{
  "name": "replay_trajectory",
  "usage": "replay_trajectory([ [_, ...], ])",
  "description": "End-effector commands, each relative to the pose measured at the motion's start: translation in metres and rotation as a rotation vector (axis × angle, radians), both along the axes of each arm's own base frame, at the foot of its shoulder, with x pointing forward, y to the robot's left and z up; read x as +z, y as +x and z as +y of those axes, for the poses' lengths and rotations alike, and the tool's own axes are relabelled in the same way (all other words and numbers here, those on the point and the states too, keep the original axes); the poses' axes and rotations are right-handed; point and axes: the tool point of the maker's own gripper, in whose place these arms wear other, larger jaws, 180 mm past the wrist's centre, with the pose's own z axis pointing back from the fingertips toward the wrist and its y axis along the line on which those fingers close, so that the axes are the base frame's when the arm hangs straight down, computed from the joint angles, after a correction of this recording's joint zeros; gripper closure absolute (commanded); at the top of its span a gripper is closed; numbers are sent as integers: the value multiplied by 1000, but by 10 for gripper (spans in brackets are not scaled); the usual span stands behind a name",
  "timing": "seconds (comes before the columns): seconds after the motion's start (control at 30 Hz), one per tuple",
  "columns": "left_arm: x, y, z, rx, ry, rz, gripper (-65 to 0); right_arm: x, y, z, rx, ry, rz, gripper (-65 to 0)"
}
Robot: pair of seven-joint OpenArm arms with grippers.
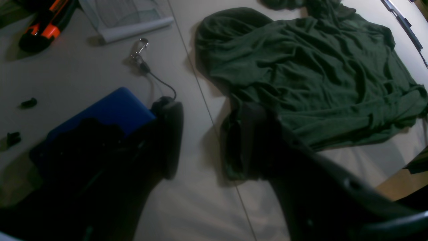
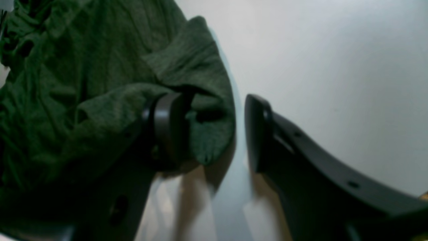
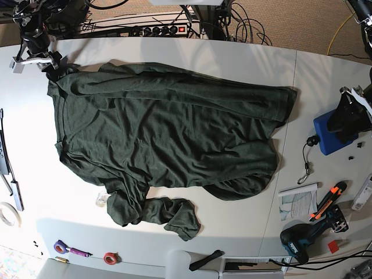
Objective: Layout the t-shirt on the table in an organized manner, then fold the t-shirt properly
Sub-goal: 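Grasp the shirt's collar-side edge with both grippers at each end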
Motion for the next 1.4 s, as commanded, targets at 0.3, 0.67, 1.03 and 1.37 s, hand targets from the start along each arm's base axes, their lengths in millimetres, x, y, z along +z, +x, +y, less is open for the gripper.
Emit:
replay_trajectory([
  [0.3, 15, 4, 2, -11, 6, -45, -292, -8, 14, 27, 127, 24, 48, -47],
  [0.67, -35, -21, -7, 29, -79, 169, -373, -10, 17, 36, 189, 19, 59, 0],
  [1.03, -124, -42, -52, 2, -205, 434, -384, -5, 18, 27, 199, -7, 67, 0],
  [1.37, -130, -30, -64, -6, -197, 423, -384, -5, 18, 27, 200, -7, 67, 0],
])
